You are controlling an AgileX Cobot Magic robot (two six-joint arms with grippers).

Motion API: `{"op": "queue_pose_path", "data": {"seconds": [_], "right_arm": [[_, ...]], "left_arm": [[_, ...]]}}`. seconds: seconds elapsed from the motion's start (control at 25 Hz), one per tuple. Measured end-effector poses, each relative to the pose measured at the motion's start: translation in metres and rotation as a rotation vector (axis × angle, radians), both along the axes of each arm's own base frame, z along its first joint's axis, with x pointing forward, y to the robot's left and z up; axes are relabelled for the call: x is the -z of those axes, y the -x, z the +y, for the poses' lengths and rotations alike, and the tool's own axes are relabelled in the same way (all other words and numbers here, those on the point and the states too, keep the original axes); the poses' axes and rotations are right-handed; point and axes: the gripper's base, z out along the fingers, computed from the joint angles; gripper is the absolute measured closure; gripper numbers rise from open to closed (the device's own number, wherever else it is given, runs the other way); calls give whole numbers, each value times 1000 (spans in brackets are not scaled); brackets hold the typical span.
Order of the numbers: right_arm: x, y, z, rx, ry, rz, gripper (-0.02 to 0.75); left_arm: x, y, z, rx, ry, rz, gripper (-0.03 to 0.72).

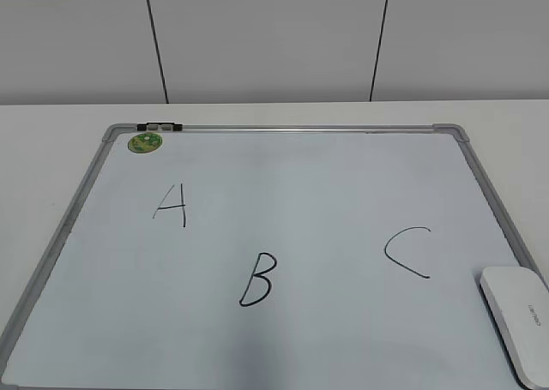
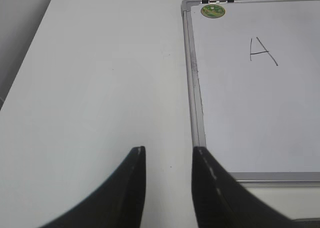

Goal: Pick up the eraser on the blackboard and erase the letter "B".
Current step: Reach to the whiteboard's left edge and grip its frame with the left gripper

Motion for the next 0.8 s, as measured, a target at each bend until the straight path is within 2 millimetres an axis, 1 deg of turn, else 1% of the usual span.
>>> {"op": "queue_pose_path", "data": {"seconds": [0.8], "right_arm": [[0,0,0,0,0,-2,166]], "left_arm": [[0,0,0,0,0,0,459]]}}
